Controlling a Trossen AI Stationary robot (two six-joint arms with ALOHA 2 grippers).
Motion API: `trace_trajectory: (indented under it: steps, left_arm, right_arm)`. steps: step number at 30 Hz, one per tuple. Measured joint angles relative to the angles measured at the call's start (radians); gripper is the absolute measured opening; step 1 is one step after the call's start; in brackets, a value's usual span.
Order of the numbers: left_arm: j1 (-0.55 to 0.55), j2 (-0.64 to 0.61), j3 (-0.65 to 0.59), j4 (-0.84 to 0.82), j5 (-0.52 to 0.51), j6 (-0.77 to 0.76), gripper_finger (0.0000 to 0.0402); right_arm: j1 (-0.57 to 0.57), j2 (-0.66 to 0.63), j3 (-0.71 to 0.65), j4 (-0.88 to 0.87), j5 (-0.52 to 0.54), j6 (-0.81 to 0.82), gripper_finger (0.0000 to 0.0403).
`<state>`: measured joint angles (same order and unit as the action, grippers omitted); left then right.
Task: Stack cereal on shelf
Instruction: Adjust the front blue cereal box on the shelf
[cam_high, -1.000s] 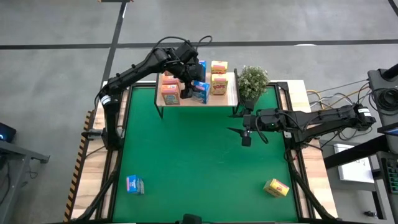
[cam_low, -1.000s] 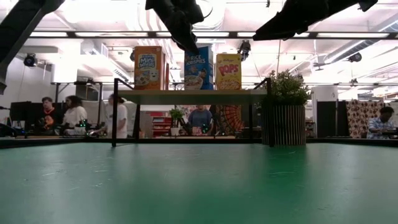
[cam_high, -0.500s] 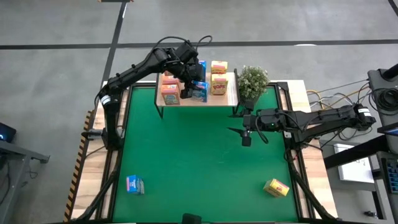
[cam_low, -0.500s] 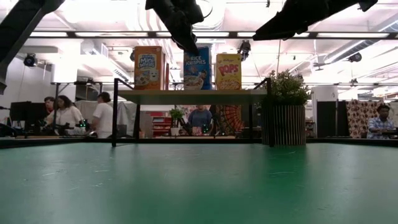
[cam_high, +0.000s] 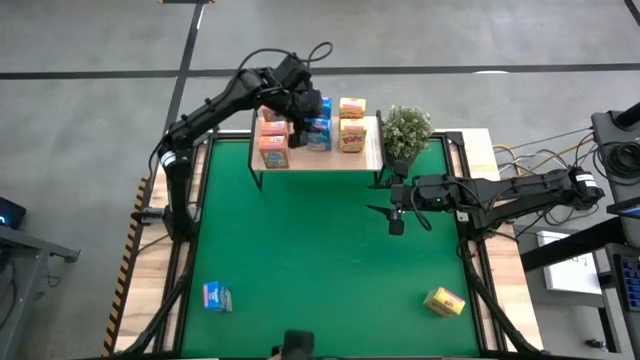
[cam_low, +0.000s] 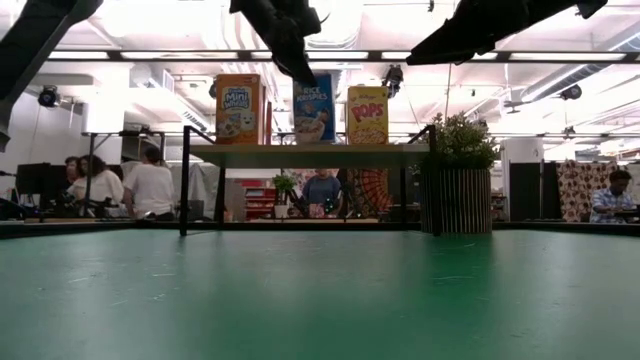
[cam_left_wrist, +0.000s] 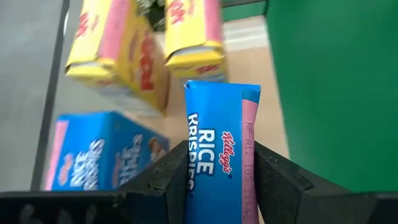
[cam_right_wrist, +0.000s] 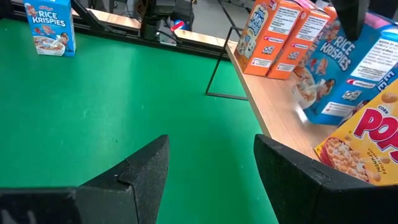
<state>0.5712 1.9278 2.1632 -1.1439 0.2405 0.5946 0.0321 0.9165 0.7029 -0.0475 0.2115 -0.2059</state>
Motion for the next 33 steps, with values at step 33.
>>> trace_trajectory:
  steps: [33]
  left_arm:
    - [0.012,0.045,0.0,0.007,-0.023,-0.079,0.0137]
  right_arm:
    - [-0.003,0.0,0.0,0.0,0.001,0.0,0.0224]
